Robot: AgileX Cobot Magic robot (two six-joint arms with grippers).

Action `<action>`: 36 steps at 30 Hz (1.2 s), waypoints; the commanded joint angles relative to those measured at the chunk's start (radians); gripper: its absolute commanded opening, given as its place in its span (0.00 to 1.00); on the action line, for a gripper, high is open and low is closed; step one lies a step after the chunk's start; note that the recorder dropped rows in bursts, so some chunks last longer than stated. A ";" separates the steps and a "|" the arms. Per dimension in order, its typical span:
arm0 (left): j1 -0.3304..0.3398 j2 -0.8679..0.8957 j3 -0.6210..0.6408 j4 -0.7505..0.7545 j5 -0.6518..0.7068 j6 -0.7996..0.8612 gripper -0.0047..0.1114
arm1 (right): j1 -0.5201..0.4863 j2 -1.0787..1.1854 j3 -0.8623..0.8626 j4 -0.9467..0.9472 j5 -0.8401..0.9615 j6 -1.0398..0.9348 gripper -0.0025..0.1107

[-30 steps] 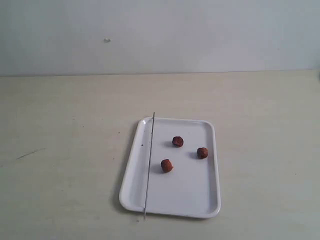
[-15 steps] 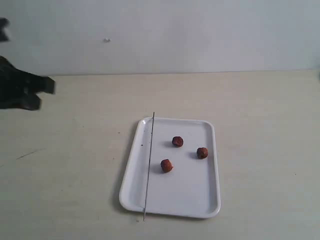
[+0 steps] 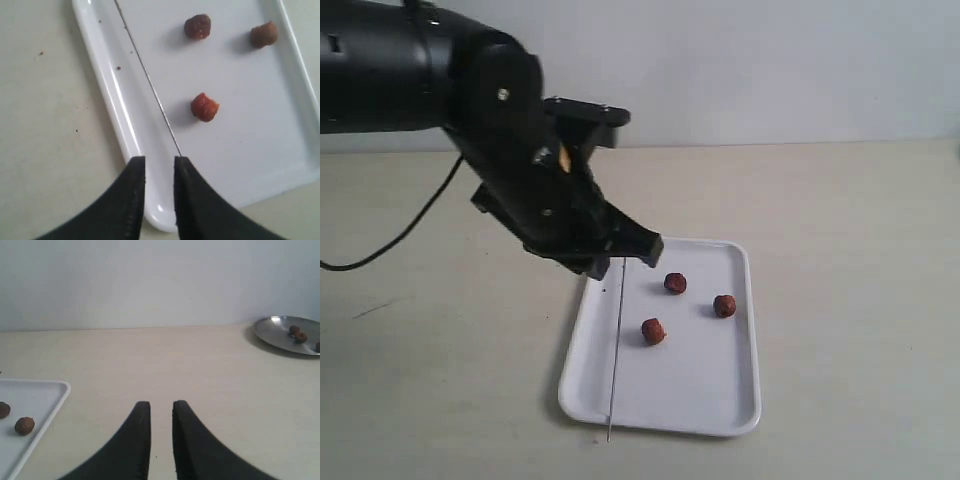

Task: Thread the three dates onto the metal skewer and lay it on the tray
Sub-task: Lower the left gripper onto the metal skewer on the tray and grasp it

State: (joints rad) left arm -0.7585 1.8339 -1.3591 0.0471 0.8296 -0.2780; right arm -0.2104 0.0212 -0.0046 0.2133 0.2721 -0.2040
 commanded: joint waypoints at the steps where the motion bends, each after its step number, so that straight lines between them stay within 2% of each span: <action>1: -0.049 0.100 -0.095 0.060 0.091 -0.084 0.32 | 0.002 -0.006 0.005 -0.004 -0.005 0.000 0.17; 11: -0.057 0.280 -0.145 0.052 0.117 -0.125 0.35 | 0.002 -0.006 0.005 -0.004 -0.005 0.000 0.17; 36: -0.080 0.350 -0.141 0.019 0.058 -0.202 0.35 | 0.002 -0.006 0.005 -0.004 -0.005 0.000 0.17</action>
State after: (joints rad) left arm -0.8300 2.1718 -1.4973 0.0690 0.8975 -0.4702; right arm -0.2104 0.0212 -0.0046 0.2133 0.2721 -0.2040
